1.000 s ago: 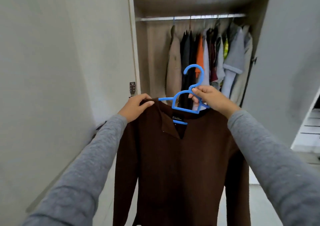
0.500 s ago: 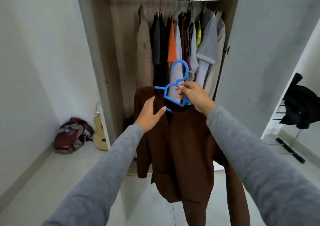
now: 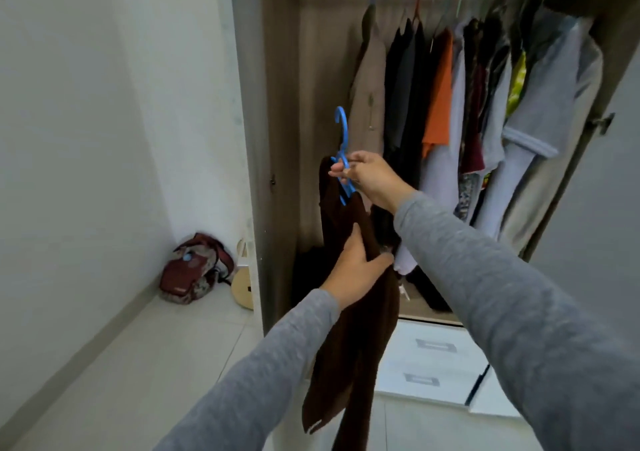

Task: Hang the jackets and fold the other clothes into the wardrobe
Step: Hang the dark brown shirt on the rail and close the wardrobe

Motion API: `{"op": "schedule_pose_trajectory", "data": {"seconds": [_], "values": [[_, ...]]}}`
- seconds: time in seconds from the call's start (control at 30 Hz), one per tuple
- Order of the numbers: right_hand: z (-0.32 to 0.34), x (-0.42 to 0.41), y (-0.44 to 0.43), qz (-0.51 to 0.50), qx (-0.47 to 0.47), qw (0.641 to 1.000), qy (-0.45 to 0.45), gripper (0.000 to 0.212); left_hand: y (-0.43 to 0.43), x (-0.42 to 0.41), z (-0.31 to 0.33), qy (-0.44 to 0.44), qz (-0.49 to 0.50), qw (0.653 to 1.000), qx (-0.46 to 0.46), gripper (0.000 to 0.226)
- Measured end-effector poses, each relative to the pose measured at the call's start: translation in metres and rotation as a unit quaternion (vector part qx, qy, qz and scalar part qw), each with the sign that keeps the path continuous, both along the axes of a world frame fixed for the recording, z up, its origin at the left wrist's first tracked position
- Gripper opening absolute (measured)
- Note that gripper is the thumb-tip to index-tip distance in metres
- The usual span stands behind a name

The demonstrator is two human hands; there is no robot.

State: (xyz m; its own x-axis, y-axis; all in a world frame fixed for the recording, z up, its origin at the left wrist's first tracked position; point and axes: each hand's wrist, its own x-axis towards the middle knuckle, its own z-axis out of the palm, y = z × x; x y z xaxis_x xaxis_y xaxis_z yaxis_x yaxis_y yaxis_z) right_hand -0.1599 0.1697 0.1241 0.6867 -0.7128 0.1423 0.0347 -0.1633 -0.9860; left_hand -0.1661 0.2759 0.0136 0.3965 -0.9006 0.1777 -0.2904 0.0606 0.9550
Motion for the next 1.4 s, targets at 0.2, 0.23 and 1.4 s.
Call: {"op": "schedule_pose_trajectory", "data": {"seconds": [0.2,0.23,1.4], "values": [[0.030,0.089,-0.043,-0.012,0.010,1.000,-0.016,0.035,-0.047,0.082,0.026,-0.011,0.103,0.995,-0.004,0.072],[0.035,0.102,-0.052,-0.019,0.005,1.000,-0.006,0.035,-0.056,0.096,0.031,-0.012,0.112,0.994,0.001,0.069],[0.242,0.324,-0.323,0.018,-0.165,0.981,-0.102,0.029,-0.372,0.346,0.196,-0.180,0.260,0.924,-0.214,0.054]]}}
